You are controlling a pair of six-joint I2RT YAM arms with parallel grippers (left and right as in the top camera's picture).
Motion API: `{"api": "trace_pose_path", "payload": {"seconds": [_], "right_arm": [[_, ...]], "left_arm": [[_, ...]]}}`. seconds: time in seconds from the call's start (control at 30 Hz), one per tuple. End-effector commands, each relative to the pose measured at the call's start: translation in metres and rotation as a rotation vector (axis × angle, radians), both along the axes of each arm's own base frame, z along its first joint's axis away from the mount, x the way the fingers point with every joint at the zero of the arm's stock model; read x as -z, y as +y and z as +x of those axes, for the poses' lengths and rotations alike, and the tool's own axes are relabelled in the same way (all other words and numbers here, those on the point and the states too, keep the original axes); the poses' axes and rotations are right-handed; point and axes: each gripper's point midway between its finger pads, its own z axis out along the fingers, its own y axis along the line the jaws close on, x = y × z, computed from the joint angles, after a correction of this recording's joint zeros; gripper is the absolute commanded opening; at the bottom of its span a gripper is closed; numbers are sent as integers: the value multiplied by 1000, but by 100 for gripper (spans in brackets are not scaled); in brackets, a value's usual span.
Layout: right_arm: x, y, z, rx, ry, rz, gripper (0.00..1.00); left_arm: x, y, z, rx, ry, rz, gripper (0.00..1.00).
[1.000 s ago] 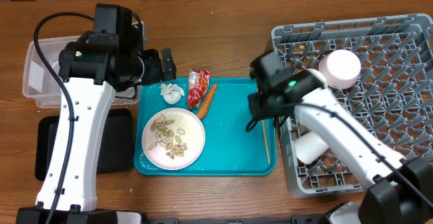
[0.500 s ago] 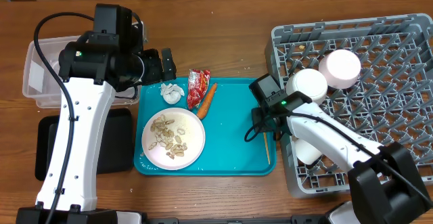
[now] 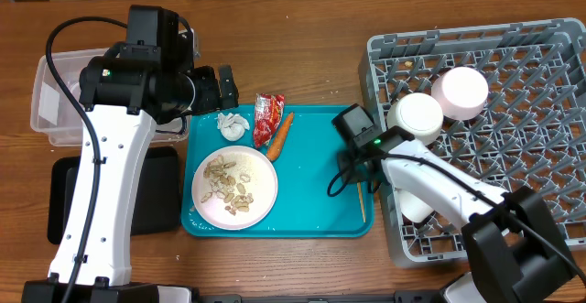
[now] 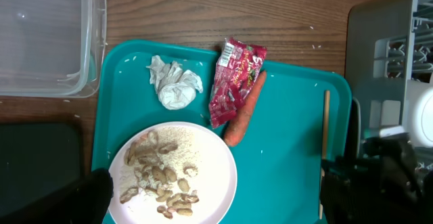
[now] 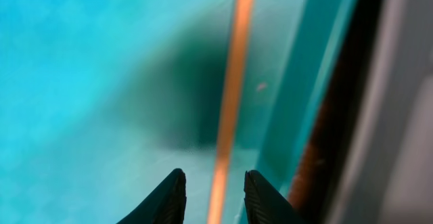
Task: Sort waste into correct bins and load items into the dishwasher
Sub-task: 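Return the right gripper to the tray and grasp the remaining chopstick, then lift the chopstick and place it into the dish rack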
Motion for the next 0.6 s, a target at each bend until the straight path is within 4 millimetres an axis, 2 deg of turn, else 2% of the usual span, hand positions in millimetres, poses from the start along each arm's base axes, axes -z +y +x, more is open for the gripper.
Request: {"api": "trace_pose_path", "payload": {"seconds": [0.0,0.1,0.2,0.43,0.57], "right_arm": [[12,0,-14,1,54,-64,32],[-3,4,-12,5,14,-111,33],[-7,12,-11,-12,-1,-100,40],[3,19,-10,-16,5,-62,37],[13,12,-9,-7,17,-104,38]], "left_arm": [[-7,1,1,-8,-19,-1,100],[-7,1,1,-8,-19,-1,100],[-7,1,1,-8,-19,-1,100],[-7,1,1,-8,-19,-1,100],[-7,1,1,-8,-19,-1,100]]}}
